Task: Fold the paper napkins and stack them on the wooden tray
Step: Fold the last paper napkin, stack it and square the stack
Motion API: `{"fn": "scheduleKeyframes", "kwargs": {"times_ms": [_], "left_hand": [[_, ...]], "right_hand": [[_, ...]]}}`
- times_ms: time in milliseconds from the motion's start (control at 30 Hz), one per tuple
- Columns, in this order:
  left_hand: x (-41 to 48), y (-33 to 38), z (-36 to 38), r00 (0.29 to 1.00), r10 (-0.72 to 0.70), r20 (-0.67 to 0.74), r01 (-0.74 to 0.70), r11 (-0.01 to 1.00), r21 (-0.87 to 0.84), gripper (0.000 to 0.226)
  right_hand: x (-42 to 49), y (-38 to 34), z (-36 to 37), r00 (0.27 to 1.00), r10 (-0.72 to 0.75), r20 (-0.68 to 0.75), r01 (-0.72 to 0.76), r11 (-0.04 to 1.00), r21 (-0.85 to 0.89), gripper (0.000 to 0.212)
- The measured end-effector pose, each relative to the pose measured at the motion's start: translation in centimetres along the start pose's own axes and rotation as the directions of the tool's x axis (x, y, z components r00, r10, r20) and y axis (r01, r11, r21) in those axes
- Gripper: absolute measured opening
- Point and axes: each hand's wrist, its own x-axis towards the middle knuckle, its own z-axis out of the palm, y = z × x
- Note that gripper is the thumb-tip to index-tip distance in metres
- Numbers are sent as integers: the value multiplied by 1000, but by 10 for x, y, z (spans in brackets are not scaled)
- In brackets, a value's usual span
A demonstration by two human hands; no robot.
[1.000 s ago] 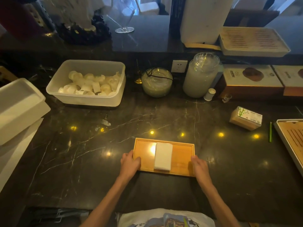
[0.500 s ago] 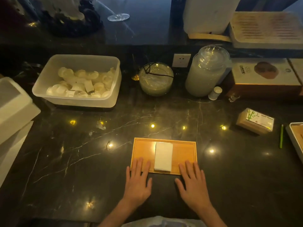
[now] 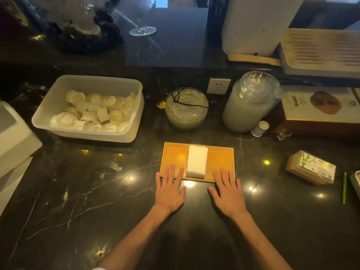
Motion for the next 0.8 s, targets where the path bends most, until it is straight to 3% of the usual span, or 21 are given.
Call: {"fn": "scheduleKeyframes", "kwargs": {"times_ms": [467,567,800], "left_hand": [[21,-6,-6,999,30,-20,-30,999,-18,70],[9,-8,-8,999,15,-47,-16,999,-33,67],[-24,-21,-16,990,2,138,14,993,-114,72]], "right_hand": [[23,3,-7,1000,-3,4,3,1000,26,69],[11,4,-4,998,-5,-63,9,998,59,68],[-20,10,5,1000,4,13,-4,999,-35,76]]}}
